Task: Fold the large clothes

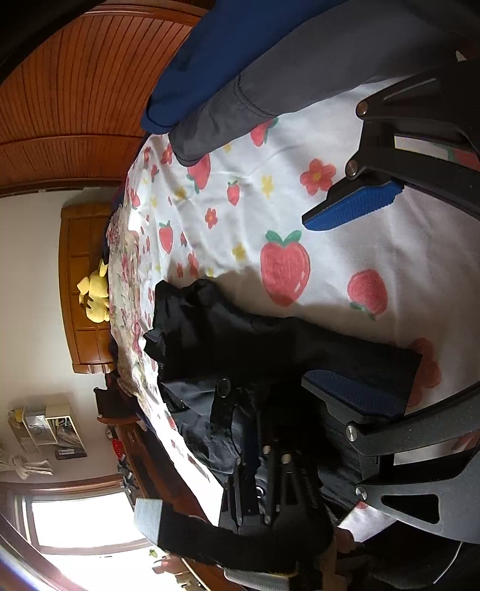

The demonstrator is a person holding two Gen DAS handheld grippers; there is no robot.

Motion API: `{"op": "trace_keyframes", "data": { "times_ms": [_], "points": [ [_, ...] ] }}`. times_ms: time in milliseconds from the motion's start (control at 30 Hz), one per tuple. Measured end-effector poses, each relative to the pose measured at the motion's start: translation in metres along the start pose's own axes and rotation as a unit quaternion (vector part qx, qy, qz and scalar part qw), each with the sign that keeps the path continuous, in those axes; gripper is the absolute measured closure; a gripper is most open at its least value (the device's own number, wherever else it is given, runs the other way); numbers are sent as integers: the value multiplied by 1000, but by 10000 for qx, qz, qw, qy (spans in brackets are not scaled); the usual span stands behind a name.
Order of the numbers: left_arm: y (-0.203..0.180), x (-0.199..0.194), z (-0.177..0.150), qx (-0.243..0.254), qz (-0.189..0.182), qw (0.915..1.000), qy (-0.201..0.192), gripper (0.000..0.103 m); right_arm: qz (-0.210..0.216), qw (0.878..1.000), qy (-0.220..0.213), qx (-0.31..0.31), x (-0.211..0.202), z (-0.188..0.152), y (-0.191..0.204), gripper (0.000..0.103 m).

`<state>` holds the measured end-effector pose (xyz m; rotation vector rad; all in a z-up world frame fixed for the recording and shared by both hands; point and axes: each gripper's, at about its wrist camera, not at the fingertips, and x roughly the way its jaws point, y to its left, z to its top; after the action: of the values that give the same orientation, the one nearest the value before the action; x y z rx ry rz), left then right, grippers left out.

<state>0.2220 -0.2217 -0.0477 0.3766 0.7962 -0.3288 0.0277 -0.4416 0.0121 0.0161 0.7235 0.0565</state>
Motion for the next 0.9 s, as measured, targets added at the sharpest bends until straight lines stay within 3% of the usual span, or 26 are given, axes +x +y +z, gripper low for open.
{"op": "trace_keyframes", "data": {
  "times_ms": [100,333,433,667,900],
  "points": [
    [-1,-7,0,134,148,9997,-126,101,67,10000,-12,-1,1,2,2,24],
    [39,-62,-15,-465,349,9948,-831,101,199,9996,-34,-220,8,12,23,24],
    [59,-84,-28,-569,736,9905,-1009,101,234,9993,-29,-297,15,17,33,24],
    [108,-99,-61,-1024,1248,9822,-961,101,327,9985,51,-428,36,29,58,24],
    [148,-88,-83,-1477,1647,9724,-735,101,399,9975,120,-579,57,40,84,24]
  ]
}}
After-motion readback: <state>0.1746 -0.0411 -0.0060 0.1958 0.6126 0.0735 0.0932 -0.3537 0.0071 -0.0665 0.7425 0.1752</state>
